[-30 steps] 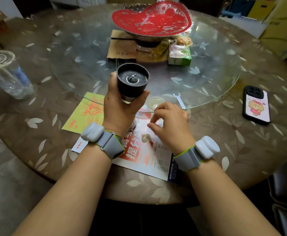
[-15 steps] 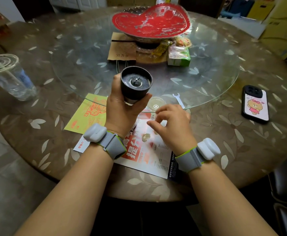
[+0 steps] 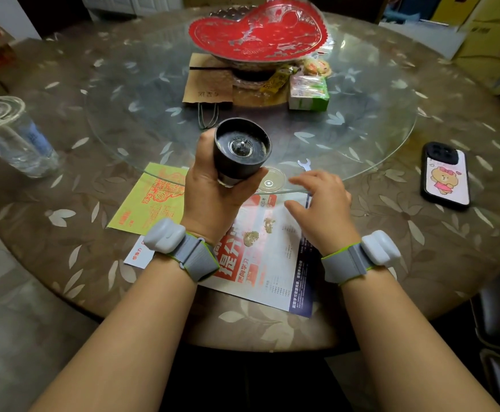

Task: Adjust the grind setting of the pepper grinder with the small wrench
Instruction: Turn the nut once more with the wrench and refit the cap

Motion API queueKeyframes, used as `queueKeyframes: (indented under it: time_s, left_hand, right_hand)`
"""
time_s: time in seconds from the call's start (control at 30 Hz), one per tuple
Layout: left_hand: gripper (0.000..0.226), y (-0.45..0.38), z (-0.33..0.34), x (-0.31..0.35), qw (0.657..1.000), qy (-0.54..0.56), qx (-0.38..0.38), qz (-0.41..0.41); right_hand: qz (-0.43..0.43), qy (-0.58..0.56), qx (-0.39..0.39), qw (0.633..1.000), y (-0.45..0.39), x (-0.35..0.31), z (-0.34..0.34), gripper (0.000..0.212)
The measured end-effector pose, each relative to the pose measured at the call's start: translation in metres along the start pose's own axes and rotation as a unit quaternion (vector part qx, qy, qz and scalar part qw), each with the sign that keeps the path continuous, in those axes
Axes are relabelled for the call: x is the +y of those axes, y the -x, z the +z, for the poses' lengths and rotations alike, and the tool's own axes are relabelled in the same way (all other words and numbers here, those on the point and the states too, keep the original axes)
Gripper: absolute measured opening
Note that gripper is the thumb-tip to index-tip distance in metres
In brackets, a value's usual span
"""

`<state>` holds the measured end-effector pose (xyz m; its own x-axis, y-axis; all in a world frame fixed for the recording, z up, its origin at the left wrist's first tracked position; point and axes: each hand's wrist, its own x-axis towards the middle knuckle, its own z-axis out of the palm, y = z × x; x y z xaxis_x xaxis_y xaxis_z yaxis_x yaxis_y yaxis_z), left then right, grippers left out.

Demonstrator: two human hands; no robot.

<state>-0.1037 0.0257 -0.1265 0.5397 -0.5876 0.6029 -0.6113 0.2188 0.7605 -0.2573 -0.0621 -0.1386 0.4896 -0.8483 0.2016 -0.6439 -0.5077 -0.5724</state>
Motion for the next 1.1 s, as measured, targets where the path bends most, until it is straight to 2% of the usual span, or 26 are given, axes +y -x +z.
queueKeyframes:
  time_s: [0.1,0.27,0.37,0.53,0.87,1.1]
  left_hand:
    - [0.059,0.001,0.0,-0.001,1.0,-0.001,0.0,0.004]
    - [0.055,0.001,0.001,0.001,1.0,-0.003,-0.001,0.011]
    - [0.058,0.002,0.002,0.002,1.0,-0.003,-0.005,0.015]
    - [0.059,0.003,0.001,0.003,1.0,-0.008,-0.013,0.019]
    - [0.057,0.004,0.001,0.009,0.999,-0.018,-0.034,0.028]
    - [0.057,0.003,0.0,0.009,0.999,-0.017,-0.03,0.026]
  right_hand:
    - [0.015,0.013,-0.015,1.0,-0.01,-0.001,-0.003,0.056]
    - [-0.005,0.039,-0.054,0.998,-0.026,-0.01,-0.001,0.062]
    - [0.009,0.069,-0.033,0.997,-0.032,-0.005,-0.003,0.055]
    - [0.037,0.183,0.012,0.982,-0.023,0.02,-0.002,0.027]
    - [-0.031,0.242,0.048,0.969,-0.026,0.026,0.002,0.008]
    - [-0.087,0.258,0.076,0.959,-0.028,0.034,0.007,0.022]
